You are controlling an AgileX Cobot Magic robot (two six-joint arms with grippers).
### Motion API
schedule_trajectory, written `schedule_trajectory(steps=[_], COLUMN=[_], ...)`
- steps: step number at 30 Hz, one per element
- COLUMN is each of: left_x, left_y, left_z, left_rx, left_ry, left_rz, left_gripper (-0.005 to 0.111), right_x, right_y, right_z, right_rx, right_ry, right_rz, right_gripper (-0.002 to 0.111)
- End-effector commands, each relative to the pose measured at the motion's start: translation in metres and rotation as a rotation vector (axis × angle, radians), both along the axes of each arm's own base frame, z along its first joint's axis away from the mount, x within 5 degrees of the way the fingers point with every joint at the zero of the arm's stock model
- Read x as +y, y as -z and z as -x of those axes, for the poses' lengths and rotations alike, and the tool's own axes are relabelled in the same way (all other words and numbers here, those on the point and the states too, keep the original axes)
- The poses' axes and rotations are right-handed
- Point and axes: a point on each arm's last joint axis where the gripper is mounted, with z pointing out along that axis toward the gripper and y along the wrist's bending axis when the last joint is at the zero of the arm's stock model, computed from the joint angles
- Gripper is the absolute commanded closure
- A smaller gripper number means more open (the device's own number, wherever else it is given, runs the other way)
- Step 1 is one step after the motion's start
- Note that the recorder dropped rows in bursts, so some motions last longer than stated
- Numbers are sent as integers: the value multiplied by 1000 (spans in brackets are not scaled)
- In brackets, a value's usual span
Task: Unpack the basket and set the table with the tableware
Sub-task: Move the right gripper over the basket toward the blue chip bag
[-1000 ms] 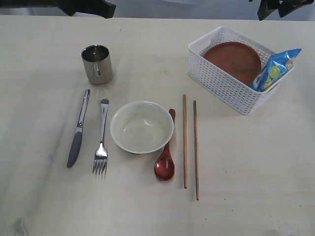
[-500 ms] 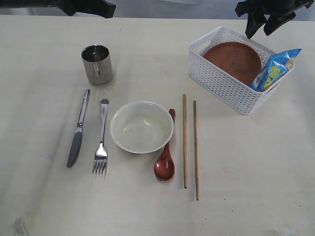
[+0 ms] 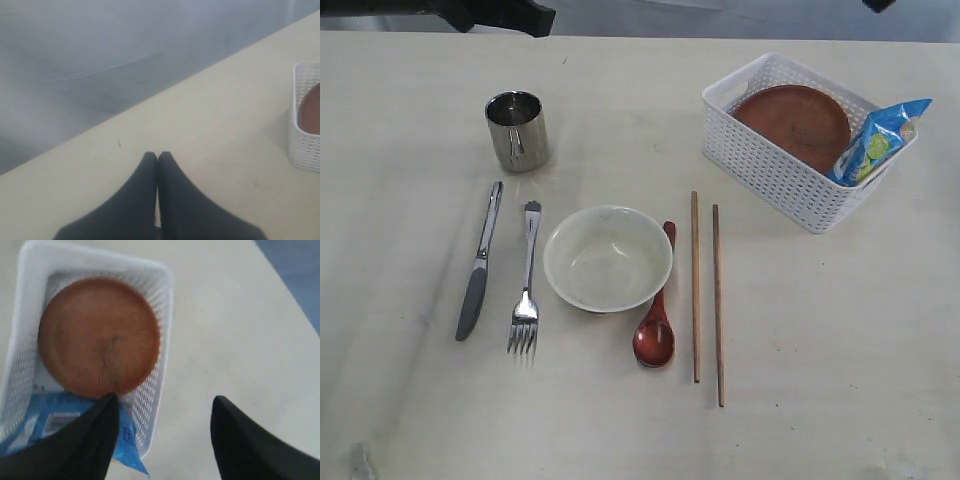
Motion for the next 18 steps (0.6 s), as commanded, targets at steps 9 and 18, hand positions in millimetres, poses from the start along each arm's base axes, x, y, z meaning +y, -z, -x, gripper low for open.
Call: schedule_trajectory(steps=[9,18], left_x=[0,0], left_y=[2,2], left_z=[0,0], left_rx=[0,0], left_ry=[-18,-18], left_rz=[-3,-3], left_gripper=[107,107], right_x=[0,6], right_y=[46,78], right_z=[26,43], right_rx=[114,267], right_ry=[-666,-776], right_rz=[170,319], right_gripper=[55,55])
